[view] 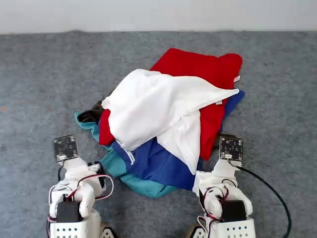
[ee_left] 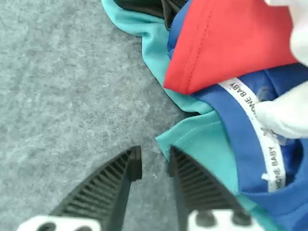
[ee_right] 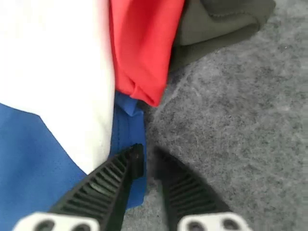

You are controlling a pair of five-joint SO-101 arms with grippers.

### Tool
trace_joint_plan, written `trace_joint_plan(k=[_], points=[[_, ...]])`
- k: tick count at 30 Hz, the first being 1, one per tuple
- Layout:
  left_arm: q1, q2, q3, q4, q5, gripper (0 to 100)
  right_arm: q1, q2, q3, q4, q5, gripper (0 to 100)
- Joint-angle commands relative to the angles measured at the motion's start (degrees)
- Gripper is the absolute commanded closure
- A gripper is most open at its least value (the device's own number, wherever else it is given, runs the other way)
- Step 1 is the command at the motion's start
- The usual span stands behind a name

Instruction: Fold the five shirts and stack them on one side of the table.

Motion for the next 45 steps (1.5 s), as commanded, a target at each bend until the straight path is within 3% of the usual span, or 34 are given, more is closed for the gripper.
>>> trace_joint_plan(k=[1, 2, 4, 6, 8, 11, 15, 17, 21, 24, 27, 30, 33, 36, 39, 40, 42, 45], points=[[-0.3, -0.4, -0.5, 0.2, 3.1, 74, 0.0, 2.7, 0.6, -0.7, -2.0, 70.8], [-0.3, -0.4, -0.5, 0.2, 2.9, 79, 0.0, 2.5, 0.7, -1.1, -1.3, 74.0], [-0.3, -0.6, -0.5, 0.1, 1.7, 89, 0.0, 2.2, 0.8, -1.3, -1.2, 71.0], [-0.1, -0.6, -0.5, 0.2, 1.1, 86, 0.5, 2.7, 0.8, -1.4, -3.0, 61.2], [-0.3, -0.5, -0.5, 0.2, 1.5, 76, 0.5, 2.8, 0.7, -1.2, -4.3, 53.9], [-0.3, -0.4, -0.5, 0.2, 4.0, 67, 0.3, 2.8, 0.7, -0.9, -4.3, 59.1], [-0.3, -0.5, -0.5, 0.3, 2.6, 83, 0.0, 2.2, 0.7, -0.6, -0.5, 76.4], [0.0, -0.6, -0.5, 0.2, 1.2, 88, 0.1, 2.2, 0.7, -1.0, -0.2, 71.9], [-0.3, -0.5, -0.5, 0.2, 3.1, 76, 0.6, 2.8, 0.7, -0.9, -3.3, 54.5], [-0.3, -0.4, -0.5, 0.3, 4.6, 70, 0.1, 2.6, 0.6, -0.5, -1.6, 63.7], [-0.3, -0.5, -0.5, 0.3, 2.1, 81, 0.0, 2.2, 0.7, -0.8, -0.3, 73.7], [-0.2, -0.6, -0.5, 0.2, 1.4, 89, 0.5, 2.2, 0.8, -1.2, -0.7, 64.1], [-0.4, -0.6, -0.5, 0.2, 1.8, 80, 0.6, 2.8, 0.7, -0.9, -2.9, 54.5], [-0.4, -0.5, -0.5, 0.3, 4.3, 71, 0.1, 2.8, 0.6, -0.6, -1.3, 63.1], [-0.3, -0.5, -0.5, 0.3, 1.8, 78, 0.0, 2.2, 0.7, -1.0, 1.1, 78.5], [-0.3, -0.6, -0.5, 0.3, 0.9, 82, 0.2, 2.2, 0.9, -2.0, 1.2, 79.3], [-0.1, -0.7, -0.6, 0.2, -0.4, 92, 2.2, 2.8, 0.9, -3.3, 1.1, 72.2], [-0.4, -0.7, -4.1, -1.1, -2.4, 98, 9.5, 2.2, 0.5, -3.4, 1.8, 50.3]])
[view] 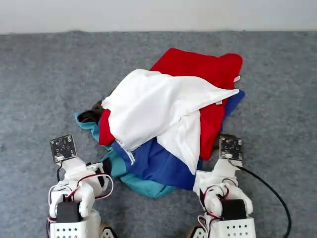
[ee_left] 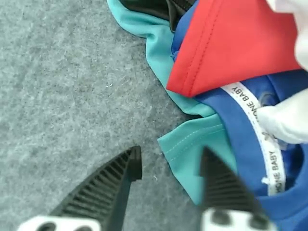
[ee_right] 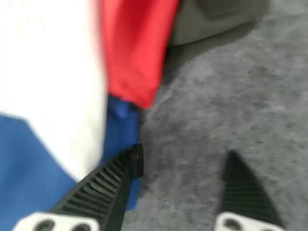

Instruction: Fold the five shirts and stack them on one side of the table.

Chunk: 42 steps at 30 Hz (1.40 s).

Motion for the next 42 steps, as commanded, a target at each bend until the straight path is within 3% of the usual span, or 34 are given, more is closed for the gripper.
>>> trace_joint_plan(k=[1, 4, 8, 12, 16, 22, 26, 29, 32, 37, 42], points=[[-1.1, -0.4, -6.4, -1.1, -2.5, 98, 7.1, 0.3, -0.4, -0.8, 2.6, 44.6], [-4.1, -0.3, -15.5, -0.9, -2.5, 90, 8.7, 1.0, -7.2, 4.6, 6.7, 46.0], [-5.4, -0.1, -24.9, 1.1, -2.6, 78, 8.0, 4.6, -26.0, 7.5, 8.5, 65.1], [-4.3, 0.0, -29.0, 5.4, -2.6, 78, -0.2, 13.8, -41.7, 7.5, 9.7, 83.9], [-3.1, 0.0, -34.4, 7.6, -2.5, 81, -10.9, 24.2, -50.9, 5.4, 8.8, 90.8], [-3.3, 6.9, -44.5, 8.6, -2.5, 87, -22.9, 37.0, -57.2, -7.8, -1.4, 90.9], [-3.3, 22.2, -54.3, 12.4, 2.0, 87, -29.3, 46.6, -61.0, -11.7, -4.9, 90.8], [-3.1, 35.6, -64.1, 19.8, 3.5, 87, -32.5, 54.9, -66.0, -11.7, -5.4, 90.7], [-3.3, 47.6, -72.3, 25.1, -2.8, 87, -33.9, 63.3, -70.7, -10.1, -2.5, 84.6], [-3.3, 59.2, -77.2, 26.2, -18.5, 87, -36.3, 77.6, -79.6, -9.5, 0.9, 64.1], [-3.3, 60.1, -77.3, 26.2, -22.1, 87, -38.6, 95.8, -92.4, -3.5, 0.8, 57.4]])
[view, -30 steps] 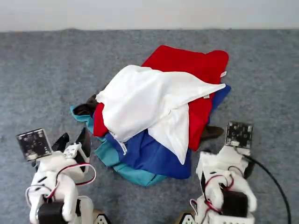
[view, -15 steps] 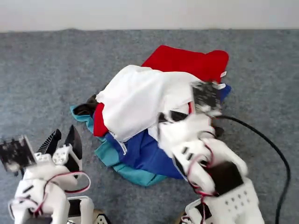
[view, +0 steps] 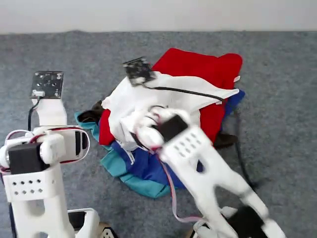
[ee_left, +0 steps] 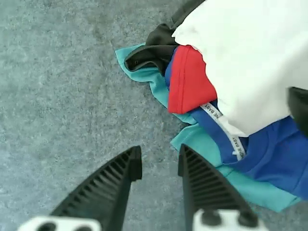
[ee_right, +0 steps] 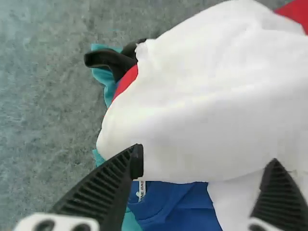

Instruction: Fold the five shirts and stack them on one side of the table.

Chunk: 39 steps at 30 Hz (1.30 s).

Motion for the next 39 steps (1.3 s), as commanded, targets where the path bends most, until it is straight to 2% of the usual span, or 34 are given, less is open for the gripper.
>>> trace_joint_plan(k=[1, 5, 9, 12, 15, 16, 19, 22, 35, 39], points=[[0.3, 0.4, -2.3, 0.2, -1.5, 87, -2.2, 12.0, -12.3, 5.8, 0.7, 57.4], [0.0, 0.5, -2.3, 0.2, -1.5, 87, -2.7, 24.9, -25.9, 13.1, 0.7, 57.5], [-4.8, 0.9, -2.3, 0.1, -1.5, 87, 0.4, 34.6, -34.9, 17.3, 0.7, 60.1], [-8.8, 0.9, -2.3, 0.0, -1.7, 87, 2.1, 37.2, -40.3, 19.2, 1.4, 75.3], [-9.8, 0.9, -2.2, 0.0, -1.7, 87, 2.3, 37.3, -43.4, 19.6, 7.0, 96.4], [-9.8, 1.0, -2.2, 0.0, -1.7, 87, 2.3, 37.3, -44.2, 20.3, 8.6, 99.8], [-9.8, 1.0, -2.2, -0.1, -1.7, 87, 2.3, 37.3, -47.2, 24.7, 9.7, 94.3], [-9.8, 1.0, -2.2, 0.1, -1.8, 87, 2.3, 37.3, -50.9, 28.8, 10.5, 99.0], [-9.8, 1.1, -2.2, 0.3, -1.8, 87, 8.3, 37.1, -71.6, 38.4, 11.3, 99.1], [-9.8, 1.1, -2.4, 0.3, -1.8, 80, 13.1, 33.0, -80.5, 38.3, 11.1, 99.1]])
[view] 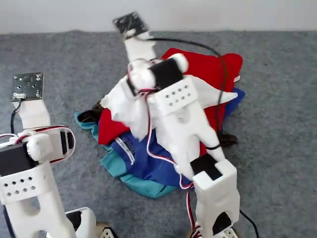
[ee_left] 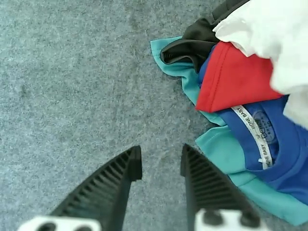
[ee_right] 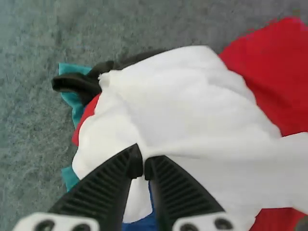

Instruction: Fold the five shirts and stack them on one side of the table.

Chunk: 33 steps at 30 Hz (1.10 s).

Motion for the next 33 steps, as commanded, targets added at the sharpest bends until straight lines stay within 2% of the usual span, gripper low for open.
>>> trace_joint_plan(k=[1, 5, 9, 15, 19, 22, 28, 33], points=[[-0.4, 0.4, -2.6, 0.2, -0.4, 78, 5.3, -6.4, -9.7, 2.2, 0.4, 99.1], [0.1, 0.6, -2.9, -2.0, -0.1, 74, 14.6, -12.5, -15.6, 2.2, 0.3, 99.1], [3.7, 6.4, -6.7, -3.7, 2.5, 70, 27.5, -19.0, -16.4, 2.2, 0.4, 99.1], [17.6, 23.0, -21.8, -2.7, 5.7, 69, 46.1, -24.8, -16.4, 2.0, 2.3, 99.1], [27.5, 34.3, -31.3, -2.8, 9.3, 63, 57.6, -24.9, -16.4, 2.0, 3.7, 99.1], [32.4, 43.3, -37.8, -3.7, 9.5, 63, 64.7, -24.8, -14.7, 2.0, 3.7, 99.1], [37.0, 64.8, -51.3, -7.6, 9.6, 63, 68.2, -24.8, -0.9, 2.2, 3.8, 99.1], [40.8, 83.6, -65.9, -6.1, 10.6, 63, 68.0, -25.0, 10.6, 1.9, 3.8, 99.1]])
